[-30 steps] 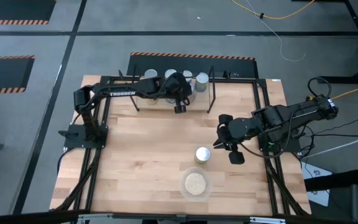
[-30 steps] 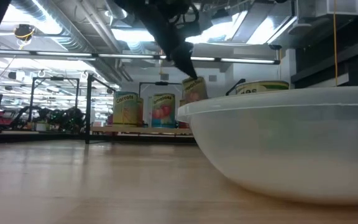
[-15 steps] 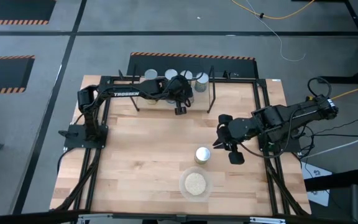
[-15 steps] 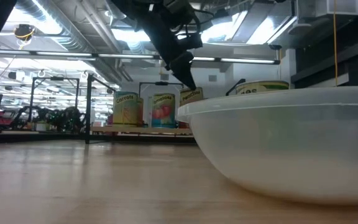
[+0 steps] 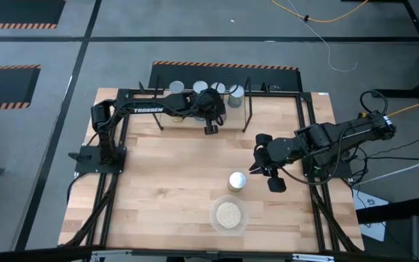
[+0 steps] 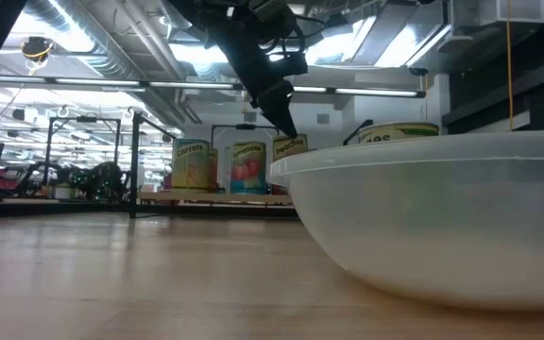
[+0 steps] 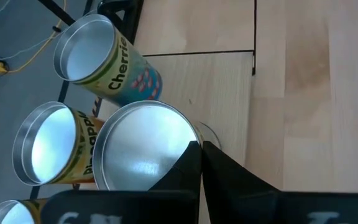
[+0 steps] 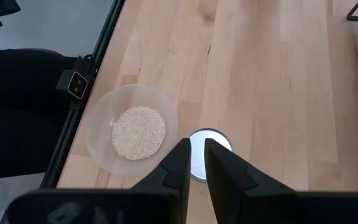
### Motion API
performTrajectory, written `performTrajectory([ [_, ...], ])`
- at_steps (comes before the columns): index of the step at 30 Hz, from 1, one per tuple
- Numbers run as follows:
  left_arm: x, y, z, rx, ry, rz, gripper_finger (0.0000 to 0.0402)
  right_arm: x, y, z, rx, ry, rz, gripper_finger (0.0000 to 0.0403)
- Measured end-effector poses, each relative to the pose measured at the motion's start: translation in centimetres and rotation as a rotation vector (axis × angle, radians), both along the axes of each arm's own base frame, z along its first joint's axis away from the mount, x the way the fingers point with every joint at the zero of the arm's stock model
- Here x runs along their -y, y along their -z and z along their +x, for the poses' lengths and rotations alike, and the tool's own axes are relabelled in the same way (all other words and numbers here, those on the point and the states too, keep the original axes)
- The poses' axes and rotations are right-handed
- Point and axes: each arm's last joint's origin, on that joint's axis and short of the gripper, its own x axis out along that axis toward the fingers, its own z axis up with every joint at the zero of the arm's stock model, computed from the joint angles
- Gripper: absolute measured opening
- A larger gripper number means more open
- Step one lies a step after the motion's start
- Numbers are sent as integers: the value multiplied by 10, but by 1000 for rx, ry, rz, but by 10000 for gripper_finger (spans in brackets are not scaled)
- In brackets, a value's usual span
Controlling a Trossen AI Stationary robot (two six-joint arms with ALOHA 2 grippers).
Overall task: Pick and place cans onto a shelf
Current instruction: Put the canned peaches on the shelf
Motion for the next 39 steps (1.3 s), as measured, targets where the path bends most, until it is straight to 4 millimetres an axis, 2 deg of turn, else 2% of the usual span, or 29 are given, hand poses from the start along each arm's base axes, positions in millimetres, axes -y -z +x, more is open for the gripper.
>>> performTrajectory([
  [39, -3, 3, -4, -35, -14, -14, 0, 0, 0, 0, -1, 0, 0, 52],
])
